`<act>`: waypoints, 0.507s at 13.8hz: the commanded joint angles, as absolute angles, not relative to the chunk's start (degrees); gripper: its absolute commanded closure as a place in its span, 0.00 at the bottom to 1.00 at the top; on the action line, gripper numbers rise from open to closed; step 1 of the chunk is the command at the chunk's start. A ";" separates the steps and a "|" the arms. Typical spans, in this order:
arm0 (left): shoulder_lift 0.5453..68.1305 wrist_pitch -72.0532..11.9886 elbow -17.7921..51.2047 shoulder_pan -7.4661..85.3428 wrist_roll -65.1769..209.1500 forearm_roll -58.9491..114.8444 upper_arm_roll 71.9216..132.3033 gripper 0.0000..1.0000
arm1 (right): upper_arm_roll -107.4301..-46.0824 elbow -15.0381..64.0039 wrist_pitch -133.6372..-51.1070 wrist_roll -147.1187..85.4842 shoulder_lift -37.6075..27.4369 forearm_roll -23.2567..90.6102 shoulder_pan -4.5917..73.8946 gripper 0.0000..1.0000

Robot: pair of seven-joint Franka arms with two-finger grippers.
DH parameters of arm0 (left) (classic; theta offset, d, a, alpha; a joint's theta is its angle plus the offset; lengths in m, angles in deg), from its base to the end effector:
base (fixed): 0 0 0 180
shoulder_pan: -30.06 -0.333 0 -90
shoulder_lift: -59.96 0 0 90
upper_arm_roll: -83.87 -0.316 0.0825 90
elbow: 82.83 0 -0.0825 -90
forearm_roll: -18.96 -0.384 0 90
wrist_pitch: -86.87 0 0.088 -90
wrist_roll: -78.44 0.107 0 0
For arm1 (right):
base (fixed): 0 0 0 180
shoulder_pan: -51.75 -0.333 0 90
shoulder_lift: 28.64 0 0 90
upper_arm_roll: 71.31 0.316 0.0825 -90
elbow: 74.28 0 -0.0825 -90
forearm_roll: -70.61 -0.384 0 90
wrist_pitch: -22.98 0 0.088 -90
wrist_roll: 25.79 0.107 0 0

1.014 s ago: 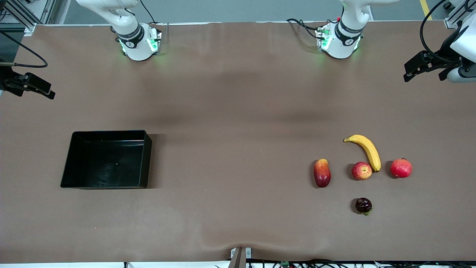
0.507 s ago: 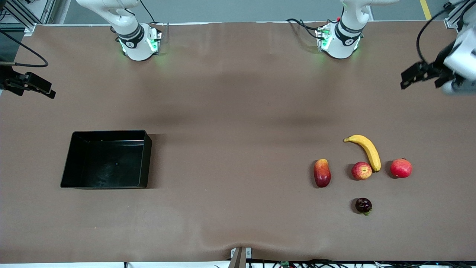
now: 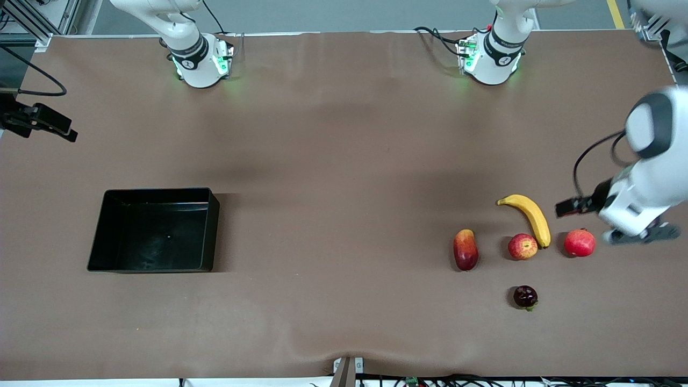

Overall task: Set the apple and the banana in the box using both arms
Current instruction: 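Move the left gripper down to the red-yellow apple beside the banana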

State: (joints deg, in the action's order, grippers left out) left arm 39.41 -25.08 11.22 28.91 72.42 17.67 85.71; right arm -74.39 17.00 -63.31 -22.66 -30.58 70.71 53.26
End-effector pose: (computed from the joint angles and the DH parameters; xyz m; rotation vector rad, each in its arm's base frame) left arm 0.6546 -0.0042 0.4042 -3.1259 -0.1344 0.0711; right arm 0.5352 -0.0437 0.6270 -3.1326 0.2113 0.0837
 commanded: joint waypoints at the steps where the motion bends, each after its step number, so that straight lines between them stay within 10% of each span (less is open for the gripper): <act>1: 32.74 -31.67 9.46 29.01 71.93 17.11 85.81 0.00 | -73.94 16.34 -63.58 -22.36 -26.90 71.49 57.45 0.00; 7: 24.55 -40.30 9.63 29.80 71.93 17.64 85.90 0.00 | -73.94 16.25 -75.60 -22.36 -16.88 71.84 59.84 0.00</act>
State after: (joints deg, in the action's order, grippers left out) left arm 25.95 -39.61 10.79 29.16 72.42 17.67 85.92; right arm -74.76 17.30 -73.28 -22.74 -19.50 70.84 59.06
